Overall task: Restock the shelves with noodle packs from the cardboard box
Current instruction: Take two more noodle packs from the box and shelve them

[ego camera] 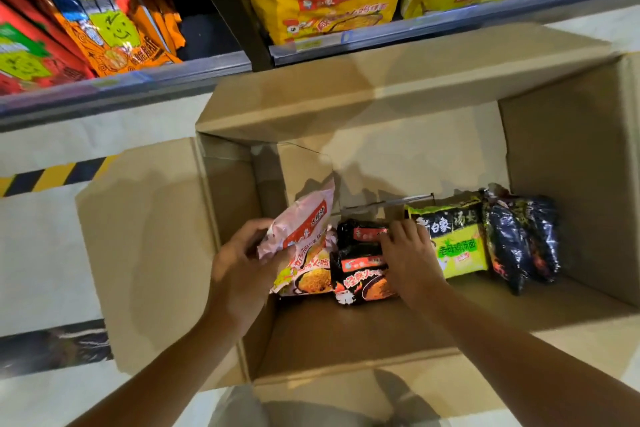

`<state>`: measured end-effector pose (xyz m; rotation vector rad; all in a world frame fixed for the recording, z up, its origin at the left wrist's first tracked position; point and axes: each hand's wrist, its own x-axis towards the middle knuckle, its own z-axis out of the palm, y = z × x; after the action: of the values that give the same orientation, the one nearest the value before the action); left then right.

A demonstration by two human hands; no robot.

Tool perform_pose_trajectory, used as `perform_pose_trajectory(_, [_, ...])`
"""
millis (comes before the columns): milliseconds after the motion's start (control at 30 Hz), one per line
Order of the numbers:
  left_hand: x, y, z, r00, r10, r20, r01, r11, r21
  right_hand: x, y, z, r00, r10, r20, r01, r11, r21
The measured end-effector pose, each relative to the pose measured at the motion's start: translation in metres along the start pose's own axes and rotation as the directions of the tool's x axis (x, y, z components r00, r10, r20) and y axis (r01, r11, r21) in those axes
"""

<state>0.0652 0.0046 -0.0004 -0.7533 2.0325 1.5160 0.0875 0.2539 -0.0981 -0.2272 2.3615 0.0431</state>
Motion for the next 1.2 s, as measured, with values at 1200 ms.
perform_pose_trajectory(1200, [-0.386,0.391,-0.273,0.882,0.470,-0.027,-0.469,0.882,0.055,-0.489,-0.057,-0.498,0.804,0.507,-0.310,0.225,0.222,0.949])
